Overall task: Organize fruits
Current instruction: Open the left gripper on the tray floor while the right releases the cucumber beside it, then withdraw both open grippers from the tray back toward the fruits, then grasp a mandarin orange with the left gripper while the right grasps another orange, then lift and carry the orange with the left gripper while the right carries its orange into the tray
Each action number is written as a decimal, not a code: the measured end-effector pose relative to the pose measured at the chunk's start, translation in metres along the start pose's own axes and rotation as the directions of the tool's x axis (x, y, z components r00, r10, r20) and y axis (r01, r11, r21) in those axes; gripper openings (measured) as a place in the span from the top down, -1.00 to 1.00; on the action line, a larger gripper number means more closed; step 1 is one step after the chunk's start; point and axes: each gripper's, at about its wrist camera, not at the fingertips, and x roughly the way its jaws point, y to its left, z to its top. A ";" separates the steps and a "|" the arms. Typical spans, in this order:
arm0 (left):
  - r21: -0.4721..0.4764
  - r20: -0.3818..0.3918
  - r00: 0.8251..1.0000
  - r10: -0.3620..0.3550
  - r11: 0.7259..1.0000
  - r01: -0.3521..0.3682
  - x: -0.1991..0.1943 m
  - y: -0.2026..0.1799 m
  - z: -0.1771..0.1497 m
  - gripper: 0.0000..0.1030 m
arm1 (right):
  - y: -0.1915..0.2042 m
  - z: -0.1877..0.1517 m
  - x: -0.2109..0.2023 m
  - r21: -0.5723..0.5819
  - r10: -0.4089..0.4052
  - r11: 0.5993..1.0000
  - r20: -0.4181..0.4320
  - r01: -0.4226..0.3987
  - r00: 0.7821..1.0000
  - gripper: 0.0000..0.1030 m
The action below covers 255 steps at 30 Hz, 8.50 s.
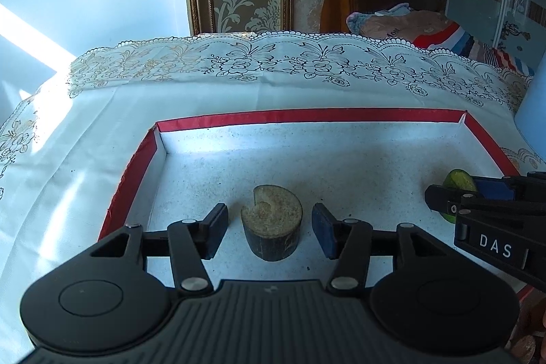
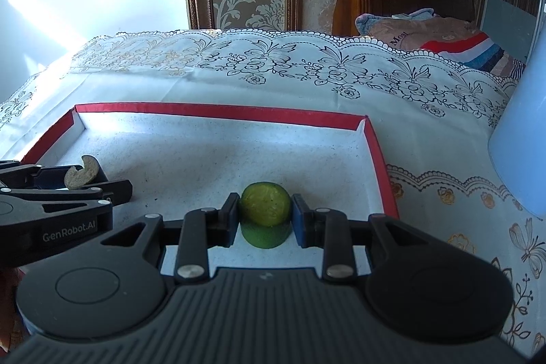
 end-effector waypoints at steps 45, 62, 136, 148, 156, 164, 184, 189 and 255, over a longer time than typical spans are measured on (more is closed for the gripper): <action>-0.015 0.162 0.987 -0.022 1.000 0.024 -0.058 0.009 -0.025 -0.28 | 0.009 -0.023 -0.048 -0.002 -0.008 1.000 0.109 0.008 0.994 -0.48; 0.019 0.251 0.967 -0.043 0.999 0.039 -0.112 0.009 -0.075 -0.32 | 0.015 -0.060 -0.095 0.003 0.016 1.000 0.188 -0.017 0.982 -0.57; 0.180 0.182 0.977 -0.109 0.981 0.076 -0.125 -0.001 -0.120 -0.40 | 0.031 -0.133 -0.130 -0.135 0.148 0.981 0.052 -0.140 0.988 -0.30; 0.187 0.184 0.974 -0.132 0.977 0.098 -0.126 -0.001 -0.121 -0.13 | 0.033 -0.130 -0.126 -0.151 0.118 0.983 0.070 -0.106 0.991 0.23; 0.215 0.192 0.966 -0.171 0.968 0.128 -0.130 -0.007 -0.124 0.25 | 0.029 -0.130 -0.126 -0.133 0.113 0.986 0.080 -0.102 0.990 0.23; 0.195 0.203 0.963 -0.177 0.971 0.138 -0.132 -0.002 -0.123 0.25 | 0.025 -0.130 -0.128 -0.110 0.116 0.988 0.095 -0.106 0.989 0.24; 0.122 0.226 0.958 -0.177 0.981 0.152 -0.136 0.010 -0.119 0.25 | 0.023 -0.129 -0.131 -0.085 0.135 0.988 0.096 -0.127 0.986 0.24; 0.121 0.224 0.959 -0.176 0.981 0.151 -0.137 0.009 -0.118 0.25 | 0.023 -0.128 -0.134 -0.087 0.133 0.988 0.104 -0.124 0.986 0.24; 0.139 0.094 0.946 -0.309 0.945 0.295 -0.176 0.009 -0.154 -0.11 | 0.004 -0.092 -0.119 -0.004 0.077 0.997 0.167 -0.078 0.983 0.24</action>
